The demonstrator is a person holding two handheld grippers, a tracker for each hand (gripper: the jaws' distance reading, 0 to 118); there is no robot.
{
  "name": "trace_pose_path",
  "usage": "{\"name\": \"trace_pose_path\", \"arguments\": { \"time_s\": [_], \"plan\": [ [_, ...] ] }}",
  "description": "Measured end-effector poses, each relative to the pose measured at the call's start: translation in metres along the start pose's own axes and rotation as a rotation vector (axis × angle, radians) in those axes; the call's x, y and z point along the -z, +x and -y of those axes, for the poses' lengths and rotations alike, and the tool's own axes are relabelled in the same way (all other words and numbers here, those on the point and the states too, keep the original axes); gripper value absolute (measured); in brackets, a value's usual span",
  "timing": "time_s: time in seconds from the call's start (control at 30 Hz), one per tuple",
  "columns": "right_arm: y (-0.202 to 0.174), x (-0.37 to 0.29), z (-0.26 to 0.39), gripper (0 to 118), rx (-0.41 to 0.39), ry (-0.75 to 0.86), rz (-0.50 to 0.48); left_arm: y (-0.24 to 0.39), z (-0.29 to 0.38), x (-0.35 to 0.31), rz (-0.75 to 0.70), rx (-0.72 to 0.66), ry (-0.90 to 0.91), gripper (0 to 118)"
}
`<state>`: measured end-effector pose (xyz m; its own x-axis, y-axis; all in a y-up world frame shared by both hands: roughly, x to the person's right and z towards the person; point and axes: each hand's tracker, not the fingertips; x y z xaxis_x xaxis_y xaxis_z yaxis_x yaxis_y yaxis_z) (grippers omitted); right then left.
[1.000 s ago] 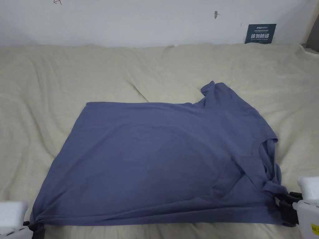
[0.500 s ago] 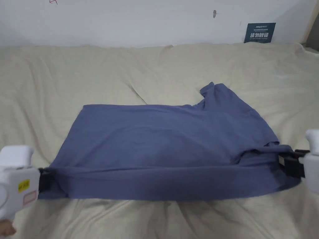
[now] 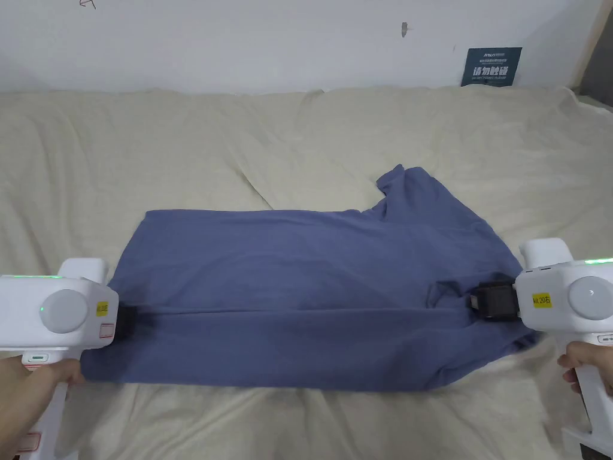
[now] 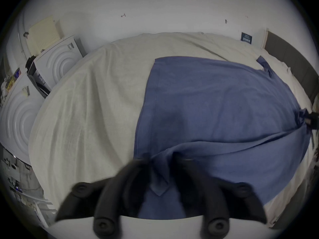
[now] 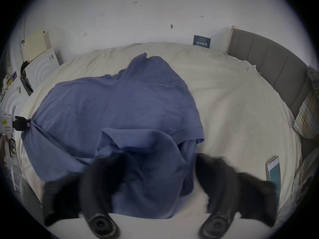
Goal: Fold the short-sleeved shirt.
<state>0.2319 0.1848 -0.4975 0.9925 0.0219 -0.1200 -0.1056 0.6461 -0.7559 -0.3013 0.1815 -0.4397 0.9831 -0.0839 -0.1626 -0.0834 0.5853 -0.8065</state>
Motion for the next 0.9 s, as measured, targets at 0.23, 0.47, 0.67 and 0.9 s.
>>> {"name": "trace_pose_path", "arguments": {
  "time_s": [0.23, 0.47, 0.67, 0.9],
  "plan": [
    [0.013, -0.057, 0.020, 95, 0.033, 0.085, -0.034, -0.019, 0.026, -0.047, 0.060, -0.077, 0.058, 117],
    [0.002, -0.129, 0.078, 28, 0.060, 0.170, -0.126, -0.018, 0.091, -0.110, 0.076, -0.099, 0.138, 29],
    [-0.024, -0.128, 0.119, 0, 0.075, 0.125, -0.149, -0.008, 0.131, -0.118, 0.052, -0.115, 0.141, 0],
    [-0.028, -0.119, 0.116, 0, 0.096, 0.113, -0.157, -0.026, 0.107, -0.103, 0.094, -0.118, 0.193, 0]
  ]
}}
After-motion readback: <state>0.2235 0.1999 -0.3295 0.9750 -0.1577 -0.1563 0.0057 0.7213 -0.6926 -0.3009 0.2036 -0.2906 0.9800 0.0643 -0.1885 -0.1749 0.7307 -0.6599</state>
